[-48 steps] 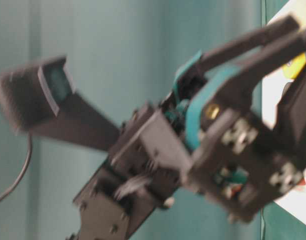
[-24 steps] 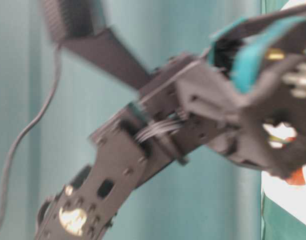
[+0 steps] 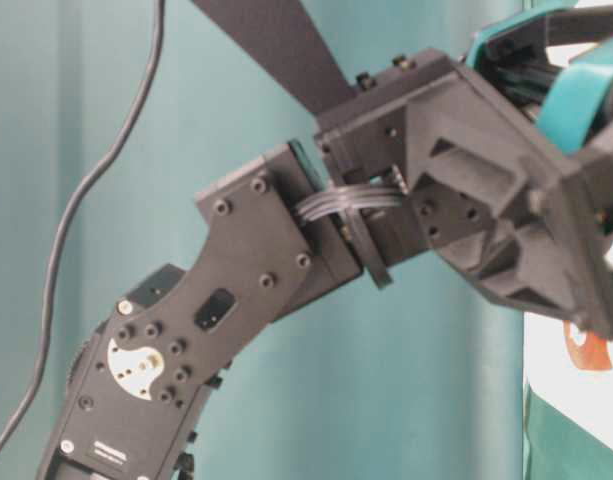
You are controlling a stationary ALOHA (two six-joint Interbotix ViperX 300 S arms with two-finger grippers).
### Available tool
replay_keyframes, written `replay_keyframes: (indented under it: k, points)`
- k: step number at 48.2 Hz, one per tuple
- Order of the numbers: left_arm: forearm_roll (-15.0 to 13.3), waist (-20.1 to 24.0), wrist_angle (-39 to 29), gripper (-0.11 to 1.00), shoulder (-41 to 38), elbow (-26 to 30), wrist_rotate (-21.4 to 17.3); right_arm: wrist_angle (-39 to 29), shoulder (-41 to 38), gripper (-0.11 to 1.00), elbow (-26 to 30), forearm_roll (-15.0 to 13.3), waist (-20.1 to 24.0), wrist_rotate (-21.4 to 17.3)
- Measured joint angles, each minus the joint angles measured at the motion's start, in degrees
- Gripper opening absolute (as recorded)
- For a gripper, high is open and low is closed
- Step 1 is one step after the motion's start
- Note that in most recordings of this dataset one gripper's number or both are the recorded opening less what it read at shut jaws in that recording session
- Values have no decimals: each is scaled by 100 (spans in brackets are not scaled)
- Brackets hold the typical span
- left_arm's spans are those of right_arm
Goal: Put the tape alternately from left to right into the white case.
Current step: 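Move the left gripper to the blue roll and grasp it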
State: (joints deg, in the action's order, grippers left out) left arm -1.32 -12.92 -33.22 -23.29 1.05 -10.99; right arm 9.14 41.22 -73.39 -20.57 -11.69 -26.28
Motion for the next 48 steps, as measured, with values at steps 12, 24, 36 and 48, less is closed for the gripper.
replay_keyframes:
  k: [12,24,36,48]
  points:
    - [9,-18,18,80,-9,0,0,0,0,54,-9,0,9,0]
    - [9,-26,176,79,-325,-9,-18,0,0,54,-62,0,9,-18]
    - [35,-105,255,79,-650,26,-26,0,0,54,-158,9,9,-26]
    - [26,-167,439,79,-686,18,-9,0,44,54,-185,9,9,-26]
